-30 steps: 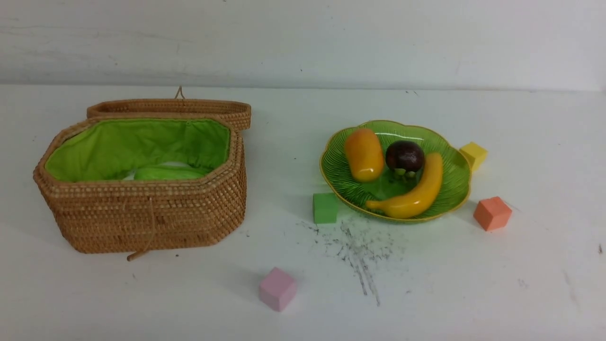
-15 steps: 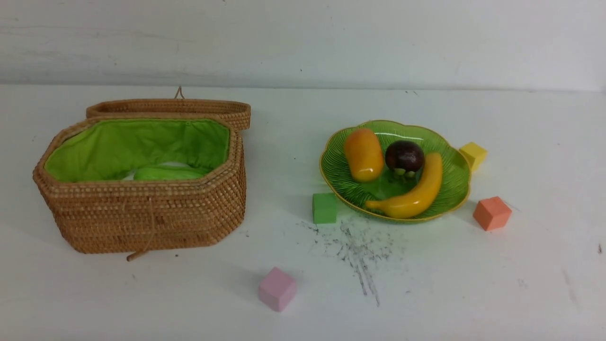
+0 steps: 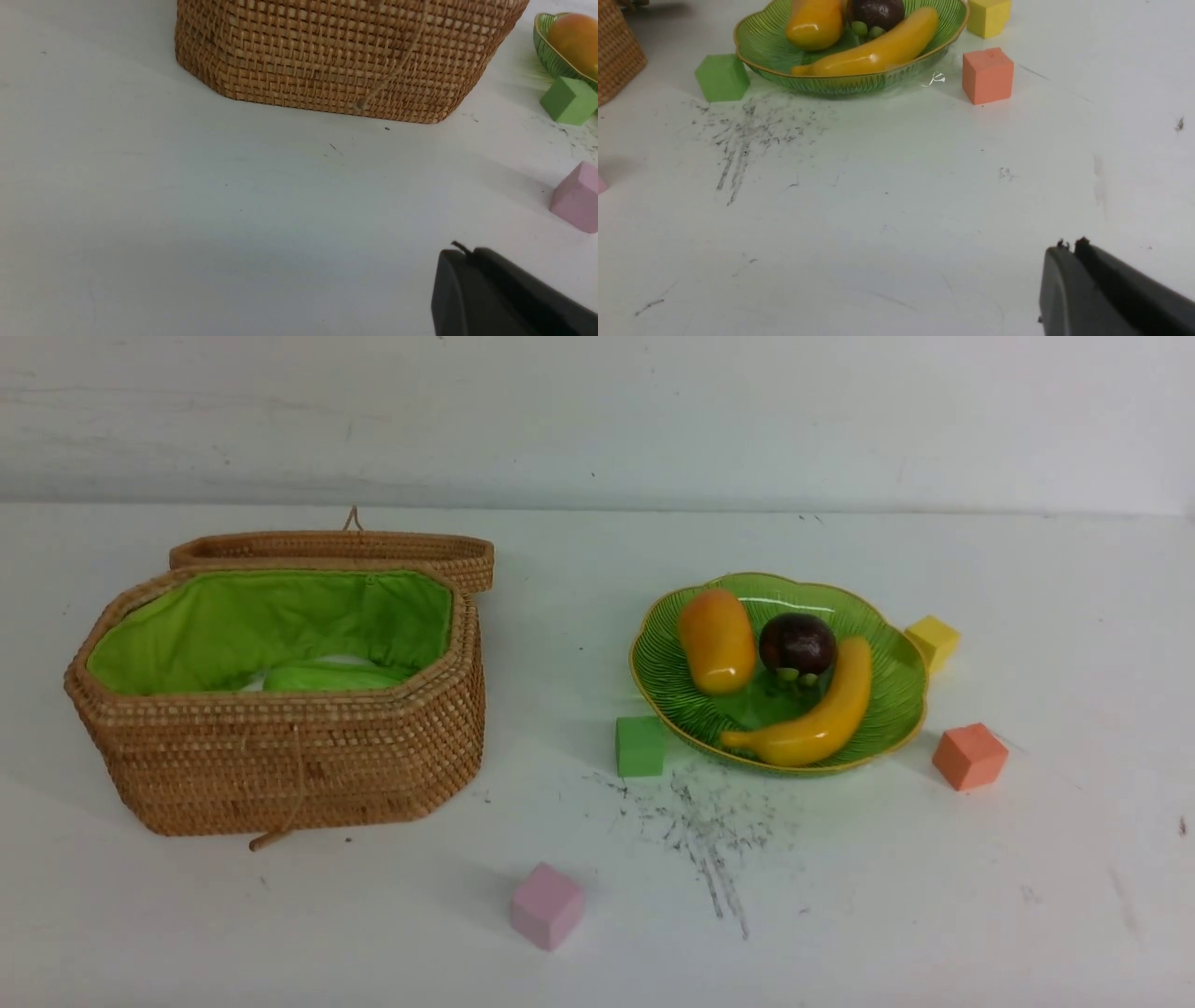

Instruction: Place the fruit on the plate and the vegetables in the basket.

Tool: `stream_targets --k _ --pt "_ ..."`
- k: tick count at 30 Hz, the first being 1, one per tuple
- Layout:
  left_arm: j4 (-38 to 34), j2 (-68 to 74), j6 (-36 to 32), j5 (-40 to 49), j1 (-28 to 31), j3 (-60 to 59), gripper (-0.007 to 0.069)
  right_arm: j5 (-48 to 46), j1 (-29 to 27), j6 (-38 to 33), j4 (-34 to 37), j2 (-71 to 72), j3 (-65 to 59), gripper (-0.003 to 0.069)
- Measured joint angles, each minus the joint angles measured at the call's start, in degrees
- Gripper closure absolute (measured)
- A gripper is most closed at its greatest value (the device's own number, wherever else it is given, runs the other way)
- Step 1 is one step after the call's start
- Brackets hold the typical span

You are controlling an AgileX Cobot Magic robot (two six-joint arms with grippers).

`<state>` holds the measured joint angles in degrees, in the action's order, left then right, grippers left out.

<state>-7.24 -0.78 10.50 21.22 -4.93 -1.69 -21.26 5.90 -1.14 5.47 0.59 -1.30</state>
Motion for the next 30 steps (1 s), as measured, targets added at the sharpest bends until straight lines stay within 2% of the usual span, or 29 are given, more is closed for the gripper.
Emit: stream_targets --k 30 --pt "0.00 0.00 0.00 0.00 0.00 0.00 0.0638 0.00 0.00 0.00 0.00 0.00 0.00 0.0604"
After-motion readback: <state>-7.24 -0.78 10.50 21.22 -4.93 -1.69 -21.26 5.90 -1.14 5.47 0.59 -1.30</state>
